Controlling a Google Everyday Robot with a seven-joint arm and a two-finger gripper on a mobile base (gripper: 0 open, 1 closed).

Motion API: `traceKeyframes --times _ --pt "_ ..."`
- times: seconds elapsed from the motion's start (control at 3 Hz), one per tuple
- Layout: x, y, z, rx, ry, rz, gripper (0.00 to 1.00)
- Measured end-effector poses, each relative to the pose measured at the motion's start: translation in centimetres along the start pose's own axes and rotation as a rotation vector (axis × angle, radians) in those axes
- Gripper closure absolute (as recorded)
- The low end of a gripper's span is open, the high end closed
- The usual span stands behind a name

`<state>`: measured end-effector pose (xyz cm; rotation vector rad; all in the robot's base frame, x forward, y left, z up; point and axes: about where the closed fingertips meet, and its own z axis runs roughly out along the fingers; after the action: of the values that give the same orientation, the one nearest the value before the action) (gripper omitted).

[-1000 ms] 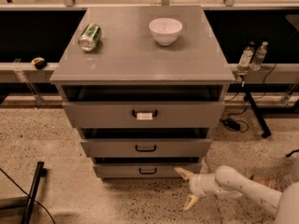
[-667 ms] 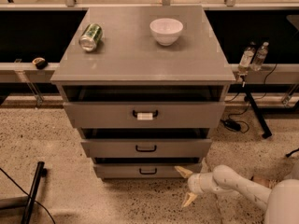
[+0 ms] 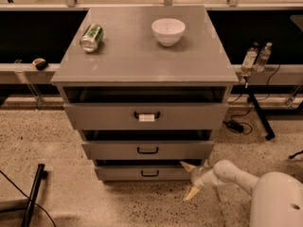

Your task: Open bottom drawer

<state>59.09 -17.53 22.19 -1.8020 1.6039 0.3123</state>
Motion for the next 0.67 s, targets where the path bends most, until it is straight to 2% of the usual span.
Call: traceKeyframes --times 0.33,0.67 --pt "1.3 -1.6 0.8 -0.003 0.017 0.046 0.0" --pt "1.9 -2.6 1.9 -0.015 0.045 0.063 0.0"
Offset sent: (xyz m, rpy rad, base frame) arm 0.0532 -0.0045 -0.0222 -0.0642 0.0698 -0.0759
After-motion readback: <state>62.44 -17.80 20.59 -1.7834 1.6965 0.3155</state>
